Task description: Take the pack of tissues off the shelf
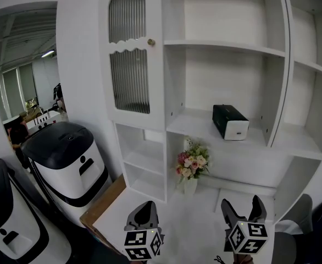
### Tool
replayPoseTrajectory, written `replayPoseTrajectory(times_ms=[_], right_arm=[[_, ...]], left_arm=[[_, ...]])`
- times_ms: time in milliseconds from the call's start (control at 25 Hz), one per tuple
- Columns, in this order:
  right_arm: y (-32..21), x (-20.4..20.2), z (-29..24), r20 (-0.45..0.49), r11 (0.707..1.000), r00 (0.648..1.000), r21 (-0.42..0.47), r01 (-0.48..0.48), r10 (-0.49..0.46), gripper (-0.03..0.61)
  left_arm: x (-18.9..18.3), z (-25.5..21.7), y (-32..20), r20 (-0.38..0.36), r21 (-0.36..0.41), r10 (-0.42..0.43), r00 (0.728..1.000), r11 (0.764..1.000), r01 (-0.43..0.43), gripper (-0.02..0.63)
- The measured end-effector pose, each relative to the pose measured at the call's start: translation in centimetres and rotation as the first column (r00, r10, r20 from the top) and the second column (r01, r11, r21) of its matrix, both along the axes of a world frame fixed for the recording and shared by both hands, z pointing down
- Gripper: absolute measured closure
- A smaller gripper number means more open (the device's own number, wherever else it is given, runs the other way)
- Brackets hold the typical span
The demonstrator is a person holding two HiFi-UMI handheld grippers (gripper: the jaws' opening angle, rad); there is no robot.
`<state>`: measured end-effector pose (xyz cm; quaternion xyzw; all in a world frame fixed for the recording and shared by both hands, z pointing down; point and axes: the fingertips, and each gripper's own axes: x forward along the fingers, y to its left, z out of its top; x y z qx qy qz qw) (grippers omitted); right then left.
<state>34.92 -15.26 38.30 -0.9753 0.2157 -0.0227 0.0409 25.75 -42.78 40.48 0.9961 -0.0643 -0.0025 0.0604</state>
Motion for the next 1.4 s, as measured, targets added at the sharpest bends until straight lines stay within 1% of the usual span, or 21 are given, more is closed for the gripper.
replayPoseTrajectory(times_ms=[200,320,600,1000,1400], right_arm=[[-0.6,0.9,-2.7,-0.056,1.000,0.998,-0.003,0.010,-0.010,0.081],[-1.2,1.4,-4.5,-0.098,1.000,0.995,-0.021,0.015,-0.017,0.083],[-2.5,3.3,-8.6,-0.174,0.997,0.984,-0.065,0.037,-0.047,0.082],[-3.7,6.5,-12.7,-0.201,0.996,0.977,-0.067,0.059,-0.072,0.081],[-4.8,9.5,-14.8,-0.200,0.996,0.978,-0.074,0.052,-0.066,0.074]], left_arm=[[0.8,-1.5,0.1,-0.019,0.040,-0.001,1.000,0.999,0.002,0.595],[0.8,-2.6,-0.4,-0.038,0.062,-0.020,0.999,0.998,0.022,0.595],[0.7,-4.0,-1.8,-0.068,0.082,-0.051,0.996,0.995,0.057,0.595],[1.0,-5.4,-4.1,-0.096,0.072,-0.095,0.991,0.992,0.102,0.595],[1.8,-6.9,-5.4,-0.129,0.072,-0.115,0.985,0.989,0.125,0.595]])
